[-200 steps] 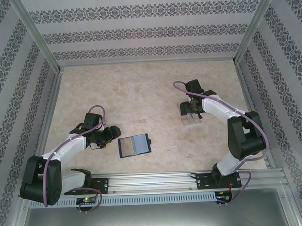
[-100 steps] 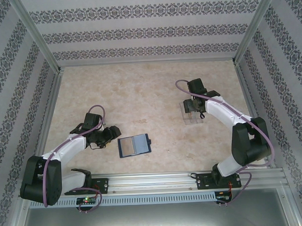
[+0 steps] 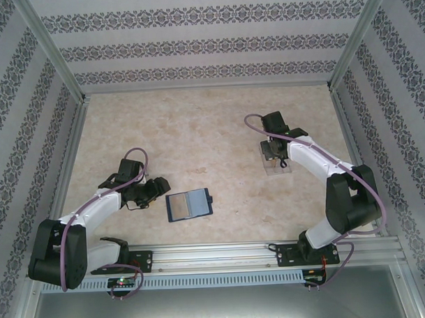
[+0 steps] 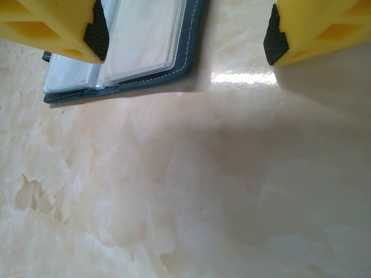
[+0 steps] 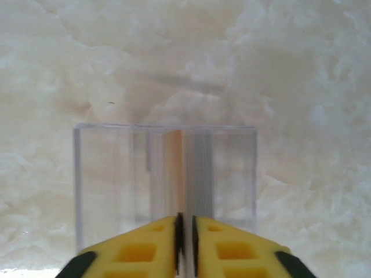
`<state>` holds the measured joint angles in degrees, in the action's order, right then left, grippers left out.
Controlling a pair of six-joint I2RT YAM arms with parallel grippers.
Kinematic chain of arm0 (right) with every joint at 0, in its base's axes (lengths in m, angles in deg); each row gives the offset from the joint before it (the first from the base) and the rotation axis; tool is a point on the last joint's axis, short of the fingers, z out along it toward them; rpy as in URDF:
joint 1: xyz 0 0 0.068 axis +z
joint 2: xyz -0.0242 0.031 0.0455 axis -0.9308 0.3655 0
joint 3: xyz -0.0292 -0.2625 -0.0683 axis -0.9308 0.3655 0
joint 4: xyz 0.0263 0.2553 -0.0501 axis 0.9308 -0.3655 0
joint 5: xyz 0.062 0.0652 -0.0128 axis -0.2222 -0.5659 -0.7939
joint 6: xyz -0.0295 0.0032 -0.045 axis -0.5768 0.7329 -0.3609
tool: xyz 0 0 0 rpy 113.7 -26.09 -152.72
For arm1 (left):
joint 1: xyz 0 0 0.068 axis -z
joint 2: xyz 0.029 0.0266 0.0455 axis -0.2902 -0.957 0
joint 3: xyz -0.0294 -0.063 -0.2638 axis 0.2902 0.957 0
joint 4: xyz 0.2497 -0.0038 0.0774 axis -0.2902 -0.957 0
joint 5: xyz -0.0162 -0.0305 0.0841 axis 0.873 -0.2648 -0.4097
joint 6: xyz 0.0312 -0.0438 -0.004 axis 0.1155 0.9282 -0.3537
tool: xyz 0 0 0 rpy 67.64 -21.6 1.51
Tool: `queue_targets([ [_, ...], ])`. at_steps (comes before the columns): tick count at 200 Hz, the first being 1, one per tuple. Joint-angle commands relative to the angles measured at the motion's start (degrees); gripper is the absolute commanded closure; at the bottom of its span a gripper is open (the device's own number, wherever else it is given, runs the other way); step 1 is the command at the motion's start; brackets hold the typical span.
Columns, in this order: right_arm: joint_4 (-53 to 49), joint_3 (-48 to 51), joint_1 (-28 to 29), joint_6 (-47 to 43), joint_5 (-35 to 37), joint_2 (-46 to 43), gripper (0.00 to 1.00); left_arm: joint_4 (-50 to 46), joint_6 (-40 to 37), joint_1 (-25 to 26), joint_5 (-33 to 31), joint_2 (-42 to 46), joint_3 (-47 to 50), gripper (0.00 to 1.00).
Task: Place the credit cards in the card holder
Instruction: Pick up the credit card from the storage box.
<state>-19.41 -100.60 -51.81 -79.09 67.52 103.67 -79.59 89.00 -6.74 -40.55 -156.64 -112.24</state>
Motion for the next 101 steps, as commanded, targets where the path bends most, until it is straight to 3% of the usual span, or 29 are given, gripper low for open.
queue_targets([
  [1,-1.94,0.17,0.3,0.01,0.1,-1.3,0.96,-2.1,-1.27,0.39,-0.79,0.88,0.64,0.26],
  [6,-1.94,0.24,0.3,0.07,-0.11,-1.33,1.0,-2.17,-1.31,0.39,-0.56,0.83,0.65,0.26],
  [44,-2.1,0.47,0.22,1.4,-2.07,-2.55,1.0,-0.95,-0.36,0.45,-0.19,2.52,1.93,0.25],
  [101,-0.36,1.47,-0.42,5.16,-12.28,-12.09,1.0,-5.84,-1.25,0.44,0.39,2.65,-1.59,0.25],
])
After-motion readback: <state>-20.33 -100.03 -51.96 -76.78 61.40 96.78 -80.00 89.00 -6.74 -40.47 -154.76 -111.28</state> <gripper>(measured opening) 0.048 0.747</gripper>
